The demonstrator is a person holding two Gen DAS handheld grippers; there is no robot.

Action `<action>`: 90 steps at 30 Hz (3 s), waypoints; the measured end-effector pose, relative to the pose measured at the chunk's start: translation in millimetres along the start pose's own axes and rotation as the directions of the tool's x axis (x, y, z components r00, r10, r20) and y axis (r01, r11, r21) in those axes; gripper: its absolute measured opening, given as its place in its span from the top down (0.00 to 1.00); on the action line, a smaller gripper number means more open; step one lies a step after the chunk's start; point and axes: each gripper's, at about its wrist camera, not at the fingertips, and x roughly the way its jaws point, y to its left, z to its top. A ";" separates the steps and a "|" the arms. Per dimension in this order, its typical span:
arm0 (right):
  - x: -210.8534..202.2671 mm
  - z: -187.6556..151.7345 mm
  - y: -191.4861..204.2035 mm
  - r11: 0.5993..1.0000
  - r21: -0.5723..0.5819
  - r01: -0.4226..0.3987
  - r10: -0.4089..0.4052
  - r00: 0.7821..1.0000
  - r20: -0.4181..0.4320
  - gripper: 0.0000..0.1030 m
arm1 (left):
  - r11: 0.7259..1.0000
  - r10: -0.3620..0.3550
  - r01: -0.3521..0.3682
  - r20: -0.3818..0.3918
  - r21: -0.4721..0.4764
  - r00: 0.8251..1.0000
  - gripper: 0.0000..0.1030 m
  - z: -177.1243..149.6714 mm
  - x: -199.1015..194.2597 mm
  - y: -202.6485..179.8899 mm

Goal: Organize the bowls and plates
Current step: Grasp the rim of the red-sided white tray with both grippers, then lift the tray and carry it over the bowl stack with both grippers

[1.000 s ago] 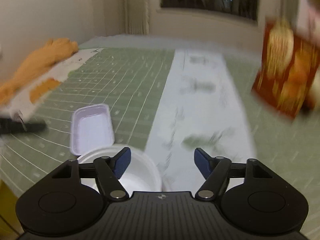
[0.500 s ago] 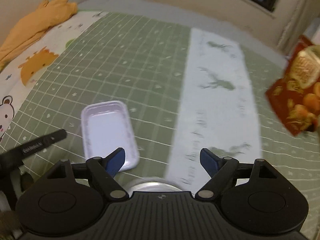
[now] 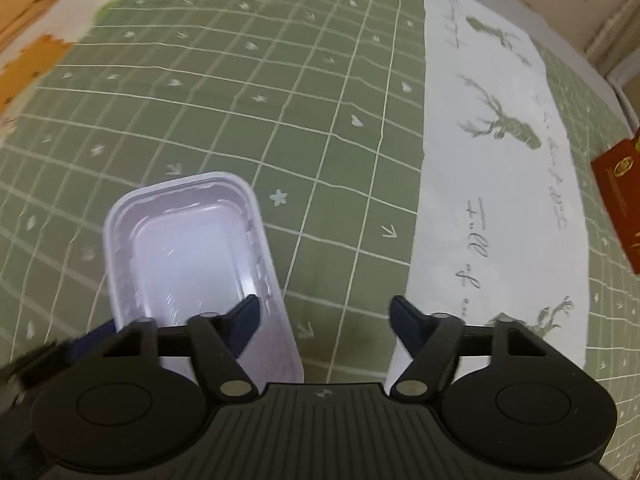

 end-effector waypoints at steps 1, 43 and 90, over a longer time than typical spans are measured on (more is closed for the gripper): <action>5.4 2.1 1.0 1.000 0.004 -0.011 0.011 1.000 -0.011 0.36 | 1.000 -0.003 0.003 0.006 0.000 1.000 0.73 0.5 -0.7 0.7; -17.1 -30.1 30.0 0.960 0.013 -0.279 0.279 0.958 -0.056 0.79 | 0.997 -0.059 0.056 0.056 0.050 0.997 0.79 5.0 -55.4 19.5; -109.5 -194.7 -162.0 0.900 0.247 -0.359 0.319 0.929 0.186 0.79 | 0.906 -0.282 0.308 -0.128 0.291 0.951 0.75 -79.8 -89.7 -104.3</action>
